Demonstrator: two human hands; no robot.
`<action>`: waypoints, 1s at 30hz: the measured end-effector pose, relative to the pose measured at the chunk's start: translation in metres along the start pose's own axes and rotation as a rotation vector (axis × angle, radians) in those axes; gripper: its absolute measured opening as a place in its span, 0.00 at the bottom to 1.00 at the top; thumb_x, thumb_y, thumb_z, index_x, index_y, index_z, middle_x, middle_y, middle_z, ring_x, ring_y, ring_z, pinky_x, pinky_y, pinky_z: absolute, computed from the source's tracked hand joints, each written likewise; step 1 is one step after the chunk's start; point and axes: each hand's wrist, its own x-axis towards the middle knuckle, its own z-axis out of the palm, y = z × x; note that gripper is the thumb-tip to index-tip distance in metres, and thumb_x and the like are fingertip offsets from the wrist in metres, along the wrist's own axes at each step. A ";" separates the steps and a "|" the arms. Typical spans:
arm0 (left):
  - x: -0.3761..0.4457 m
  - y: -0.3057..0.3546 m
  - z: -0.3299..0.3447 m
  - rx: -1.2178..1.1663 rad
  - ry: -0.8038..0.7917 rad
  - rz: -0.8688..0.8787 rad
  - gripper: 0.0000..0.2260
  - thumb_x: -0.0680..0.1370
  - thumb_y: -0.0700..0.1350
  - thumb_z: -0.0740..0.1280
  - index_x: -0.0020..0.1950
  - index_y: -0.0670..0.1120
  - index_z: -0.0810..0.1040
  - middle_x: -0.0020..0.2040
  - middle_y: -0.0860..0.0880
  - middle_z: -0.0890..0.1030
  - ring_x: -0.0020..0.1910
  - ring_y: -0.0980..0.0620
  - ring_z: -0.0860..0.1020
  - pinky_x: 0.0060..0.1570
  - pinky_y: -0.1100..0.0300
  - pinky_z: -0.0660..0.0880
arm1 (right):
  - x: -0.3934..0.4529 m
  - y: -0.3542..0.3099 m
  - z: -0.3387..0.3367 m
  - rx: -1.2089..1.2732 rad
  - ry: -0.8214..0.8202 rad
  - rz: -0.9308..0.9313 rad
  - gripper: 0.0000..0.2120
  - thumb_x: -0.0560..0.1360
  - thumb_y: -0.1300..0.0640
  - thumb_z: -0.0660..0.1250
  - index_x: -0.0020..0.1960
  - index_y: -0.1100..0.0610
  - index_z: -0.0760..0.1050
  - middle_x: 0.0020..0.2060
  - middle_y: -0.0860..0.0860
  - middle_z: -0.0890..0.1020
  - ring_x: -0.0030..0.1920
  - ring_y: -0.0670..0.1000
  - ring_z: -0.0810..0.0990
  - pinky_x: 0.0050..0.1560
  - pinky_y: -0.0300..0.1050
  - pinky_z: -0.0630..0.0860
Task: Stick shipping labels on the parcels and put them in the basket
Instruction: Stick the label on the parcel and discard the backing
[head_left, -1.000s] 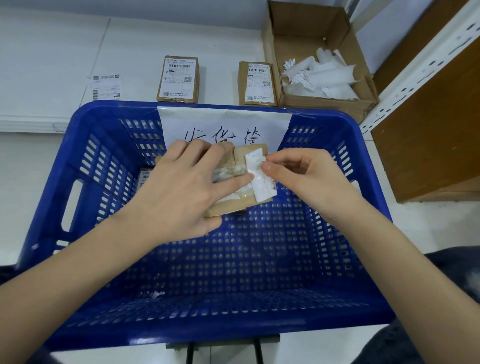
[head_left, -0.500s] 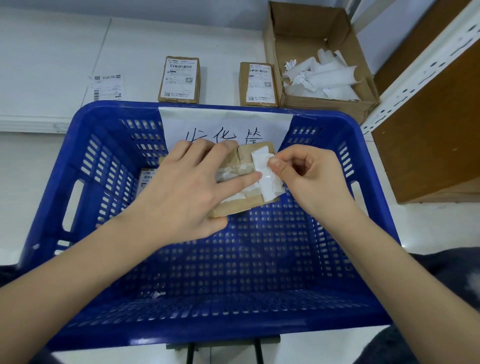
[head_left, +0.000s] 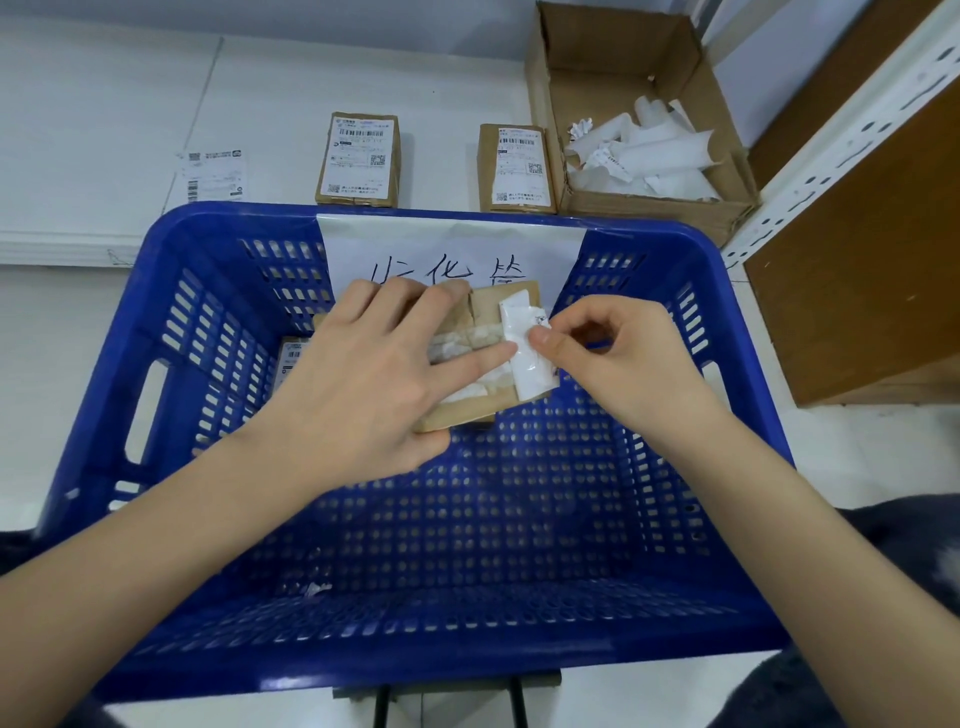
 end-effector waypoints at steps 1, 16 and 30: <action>0.000 0.001 0.000 -0.001 0.000 0.003 0.36 0.61 0.56 0.77 0.68 0.52 0.75 0.62 0.35 0.74 0.52 0.37 0.73 0.47 0.47 0.63 | 0.000 0.001 0.000 -0.009 0.006 0.004 0.06 0.74 0.56 0.70 0.41 0.57 0.79 0.38 0.51 0.82 0.41 0.47 0.79 0.45 0.38 0.76; 0.000 -0.004 -0.001 -0.085 0.012 0.022 0.30 0.68 0.58 0.62 0.70 0.54 0.71 0.63 0.37 0.72 0.53 0.39 0.72 0.47 0.49 0.64 | 0.001 -0.003 -0.010 0.242 0.002 0.142 0.08 0.75 0.66 0.67 0.37 0.60 0.75 0.35 0.56 0.80 0.38 0.52 0.79 0.49 0.51 0.80; 0.000 -0.006 -0.001 -0.014 0.014 0.005 0.34 0.62 0.55 0.75 0.67 0.51 0.75 0.63 0.35 0.73 0.52 0.36 0.73 0.47 0.47 0.66 | 0.003 -0.003 -0.020 0.054 -0.035 0.053 0.03 0.75 0.62 0.69 0.43 0.57 0.78 0.36 0.52 0.81 0.37 0.49 0.82 0.41 0.41 0.81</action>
